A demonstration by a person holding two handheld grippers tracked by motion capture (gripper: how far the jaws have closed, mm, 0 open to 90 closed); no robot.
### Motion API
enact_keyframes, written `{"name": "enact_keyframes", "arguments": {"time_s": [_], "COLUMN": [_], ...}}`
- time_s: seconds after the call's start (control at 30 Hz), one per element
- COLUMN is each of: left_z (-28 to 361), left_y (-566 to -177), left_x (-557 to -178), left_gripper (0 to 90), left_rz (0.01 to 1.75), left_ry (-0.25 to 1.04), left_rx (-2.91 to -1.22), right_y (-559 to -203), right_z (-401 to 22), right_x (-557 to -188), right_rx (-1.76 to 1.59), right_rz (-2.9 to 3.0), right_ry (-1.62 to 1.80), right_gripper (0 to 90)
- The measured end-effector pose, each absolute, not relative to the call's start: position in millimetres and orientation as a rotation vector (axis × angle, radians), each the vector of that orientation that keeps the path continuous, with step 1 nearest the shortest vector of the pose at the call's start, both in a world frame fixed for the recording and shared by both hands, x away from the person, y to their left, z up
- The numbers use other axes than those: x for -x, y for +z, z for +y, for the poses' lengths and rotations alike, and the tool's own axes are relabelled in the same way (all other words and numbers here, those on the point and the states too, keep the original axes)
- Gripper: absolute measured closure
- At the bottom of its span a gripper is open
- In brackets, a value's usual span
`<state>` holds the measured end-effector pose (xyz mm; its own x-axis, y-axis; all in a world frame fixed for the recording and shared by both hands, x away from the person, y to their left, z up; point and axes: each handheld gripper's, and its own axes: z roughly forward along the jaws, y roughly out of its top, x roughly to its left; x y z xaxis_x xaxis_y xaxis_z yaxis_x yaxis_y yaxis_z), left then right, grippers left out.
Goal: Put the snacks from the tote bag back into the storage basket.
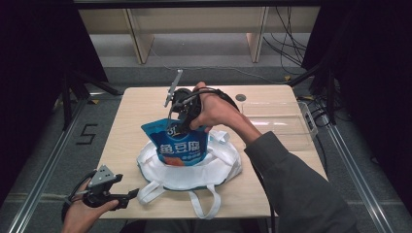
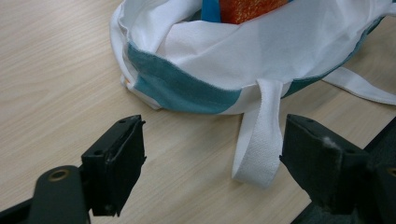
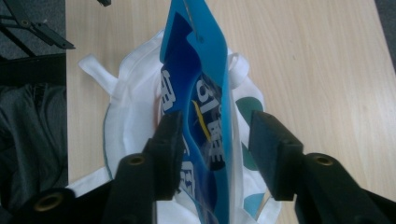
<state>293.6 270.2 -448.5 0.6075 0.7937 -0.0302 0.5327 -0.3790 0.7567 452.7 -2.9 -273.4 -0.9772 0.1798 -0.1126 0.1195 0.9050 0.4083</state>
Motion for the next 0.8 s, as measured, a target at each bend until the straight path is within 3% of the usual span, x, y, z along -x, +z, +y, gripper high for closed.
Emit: {"name": "enact_keyframes", "arguments": {"time_s": [0.4, 0.63, 0.8], "left_z": [270.3, 270.4, 271.7], "left_y": [-449.2, -449.1, -448.9], "left_x": [-295.8, -295.2, -296.5], "left_gripper": [20.6, 20.6, 20.7], "left_rz": [1.009, 1.006, 0.982], "left_ry": [0.450, 0.469, 0.475], "left_rx": [-2.082, -2.092, -2.117], "right_y": [-283.9, -291.6, -290.3], "right_z": [7.3, 12.9, 15.1], "right_x": [-465.9, -470.7, -470.2], "right_rx": [-0.164, -0.091, -0.060], "right_rz": [2.963, 2.983, 2.998], "right_ry": [0.567, 0.526, 0.501], "right_gripper": [70.4, 84.6, 89.8]}}
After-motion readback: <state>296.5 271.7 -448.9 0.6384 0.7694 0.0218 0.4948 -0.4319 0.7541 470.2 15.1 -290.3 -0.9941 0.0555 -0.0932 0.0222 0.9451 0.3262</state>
